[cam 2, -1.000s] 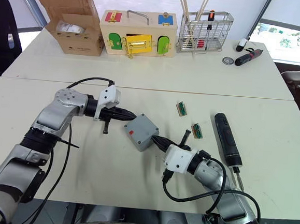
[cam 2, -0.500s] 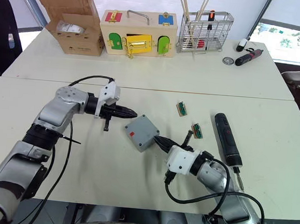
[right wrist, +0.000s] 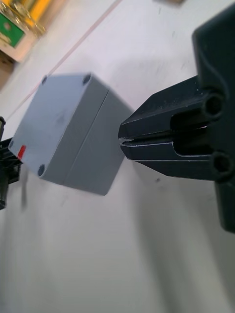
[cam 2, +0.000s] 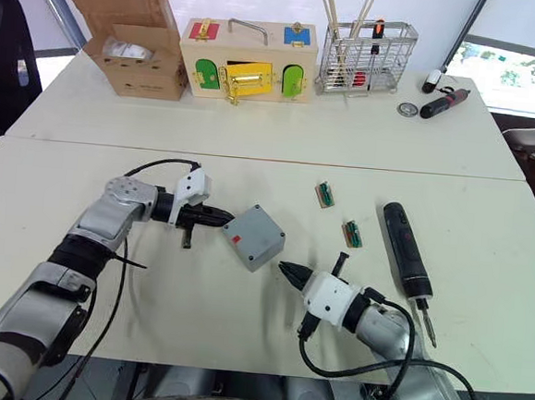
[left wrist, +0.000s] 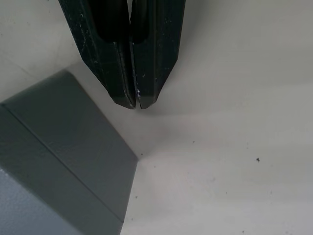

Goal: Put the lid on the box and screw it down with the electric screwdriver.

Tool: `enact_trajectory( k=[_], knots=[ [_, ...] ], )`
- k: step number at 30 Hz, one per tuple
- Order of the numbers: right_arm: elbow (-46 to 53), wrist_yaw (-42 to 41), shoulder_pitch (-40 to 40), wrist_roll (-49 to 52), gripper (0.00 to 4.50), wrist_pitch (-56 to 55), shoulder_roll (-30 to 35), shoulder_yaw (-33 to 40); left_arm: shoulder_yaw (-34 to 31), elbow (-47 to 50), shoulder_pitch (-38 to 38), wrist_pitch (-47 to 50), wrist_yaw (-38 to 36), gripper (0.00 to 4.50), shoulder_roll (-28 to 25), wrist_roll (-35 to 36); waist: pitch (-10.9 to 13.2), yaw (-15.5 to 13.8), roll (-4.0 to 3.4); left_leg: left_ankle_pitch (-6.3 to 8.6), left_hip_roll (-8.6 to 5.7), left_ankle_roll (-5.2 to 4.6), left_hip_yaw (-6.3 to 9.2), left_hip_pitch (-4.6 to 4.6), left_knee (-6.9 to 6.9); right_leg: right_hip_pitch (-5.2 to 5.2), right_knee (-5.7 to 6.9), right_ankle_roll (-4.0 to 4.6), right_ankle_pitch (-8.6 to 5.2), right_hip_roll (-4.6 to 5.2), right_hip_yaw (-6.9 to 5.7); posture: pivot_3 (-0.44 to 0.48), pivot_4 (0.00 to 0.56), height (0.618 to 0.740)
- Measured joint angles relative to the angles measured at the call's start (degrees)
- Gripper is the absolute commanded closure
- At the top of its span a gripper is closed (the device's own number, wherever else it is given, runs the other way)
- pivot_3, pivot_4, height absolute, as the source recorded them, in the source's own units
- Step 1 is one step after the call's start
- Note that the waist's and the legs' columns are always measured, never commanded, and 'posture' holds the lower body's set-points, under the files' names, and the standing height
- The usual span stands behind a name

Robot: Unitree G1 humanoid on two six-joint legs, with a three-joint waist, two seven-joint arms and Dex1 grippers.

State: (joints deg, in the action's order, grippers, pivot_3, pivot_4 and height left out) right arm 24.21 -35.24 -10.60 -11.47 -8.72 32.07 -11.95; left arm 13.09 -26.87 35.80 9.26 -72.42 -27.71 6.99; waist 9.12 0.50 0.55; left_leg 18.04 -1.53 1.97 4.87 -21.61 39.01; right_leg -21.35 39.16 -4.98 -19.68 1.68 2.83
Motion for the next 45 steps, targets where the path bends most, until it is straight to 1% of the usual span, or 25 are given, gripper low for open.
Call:
enact_trajectory(
  k=[6, 17, 21, 25, 34, 38, 40, 42, 44, 45],
  knots=[
    [-0.4, -0.4, 3.8, 0.5, 4.50, 4.1, -1.8, -1.3, -0.3, 5.1, -2.3, 3.1, 0.4, 4.44, 1.2, 1.0, 0.0, 0.2, 0.00, 0.00, 0.01, 0.00, 0.00, -0.01, -0.07, -0.06, 0.00, 0.00, 0.00, -0.02, 0.00, 0.000, 0.150, 0.740],
    [-2.4, -1.3, 5.5, 1.1, 4.50, 5.8, -1.3, -1.1, -0.4, 19.9, -8.1, 11.5, -0.8, 4.44, -4.1, 3.1, 0.0, 0.2, -0.02, 0.01, 0.02, -0.01, -0.01, 0.00, -0.07, -0.05, -0.01, 0.00, 0.00, 0.01, 0.02, 0.000, 0.150, 0.740],
    [-3.7, -1.4, 6.5, 1.4, 4.50, 5.9, -0.7, -0.3, -0.2, 23.3, -9.2, 13.9, -1.2, 4.44, -4.5, 3.8, 0.0, 0.1, -0.02, 0.01, 0.02, -0.01, 0.00, -0.01, -0.07, -0.04, -0.01, 0.00, 0.00, 0.01, 0.01, 0.000, 0.150, 0.740],
    [-4.3, -1.7, 6.7, 1.6, 4.50, 6.1, -0.3, 0.6, 0.3, 25.5, -9.4, 15.2, -1.0, 4.44, -4.2, 4.1, 0.0, 0.1, -0.02, 0.01, 0.01, -0.01, -0.01, -0.01, -0.07, -0.03, -0.02, 0.00, 0.00, 0.01, 0.01, 0.000, 0.150, 0.740],
    [-4.3, -1.7, 6.6, 1.6, 4.50, 6.3, -0.3, 1.1, 1.1, 25.8, -9.7, 15.0, -0.9, 4.44, -4.3, 4.5, 0.0, 0.1, -0.02, 0.01, 0.02, -0.01, -0.01, -0.01, -0.07, -0.04, -0.02, 0.00, 0.00, 0.01, 0.01, 0.000, 0.150, 0.740],
    [-4.0, -1.7, 5.6, 2.3, 4.50, 6.8, 0.1, 2.4, 1.3, 25.2, -9.4, 13.8, -0.2, 4.44, -5.8, 4.5, 0.0, 0.1, -0.02, 0.01, 0.02, -0.01, 0.00, -0.01, -0.07, -0.04, -0.02, 0.00, 0.00, 0.01, 0.01, 0.000, 0.150, 0.740],
    [-3.2, -1.6, 3.4, 4.1, 4.50, 8.3, 0.9, 6.0, -1.4, 23.3, -8.0, 14.6, 0.7, 4.44, -7.7, 5.4, 0.0, 0.1, -0.02, 0.01, 0.02, -0.01, 0.02, -0.04, -0.07, -0.06, -0.02, 0.00, 0.00, 0.01, 0.00, 0.000, 0.150, 0.740],
    [-2.1, -0.8, 1.6, 7.7, 4.50, 12.3, 0.8, 11.7, -6.9, 21.9, -4.3, 18.5, 1.7, 4.44, -10.1, 8.6, 0.1, 0.1, 0.01, 0.01, 0.02, -0.01, 0.02, -0.07, -0.05, -0.06, -0.01, 0.00, 0.00, 0.01, -0.01, 0.000, 0.150, 0.740],
    [0.4, 0.8, 2.1, 11.8, 4.50, 17.4, -0.4, 16.7, -11.6, 24.7, -0.7, 23.1, 2.0, 4.44, -11.6, 12.8, 0.1, 0.2, 0.00, 0.01, 0.02, -0.01, 0.01, -0.09, -0.05, -0.07, -0.02, 0.00, 0.00, 0.04, 0.00, 0.000, 0.150, 0.740],
    [2.0, 1.5, 2.4, 13.5, 4.50, 19.7, -1.2, 18.3, -12.8, 27.1, 0.0, 24.9, 2.0, 4.44, -12.1, 14.7, 0.1, 0.2, -0.02, 0.04, 0.02, -0.04, 0.01, -0.08, -0.07, -0.07, -0.04, 0.00, 0.00, 0.04, 0.01, 0.000, 0.150, 0.740]
  ],
)
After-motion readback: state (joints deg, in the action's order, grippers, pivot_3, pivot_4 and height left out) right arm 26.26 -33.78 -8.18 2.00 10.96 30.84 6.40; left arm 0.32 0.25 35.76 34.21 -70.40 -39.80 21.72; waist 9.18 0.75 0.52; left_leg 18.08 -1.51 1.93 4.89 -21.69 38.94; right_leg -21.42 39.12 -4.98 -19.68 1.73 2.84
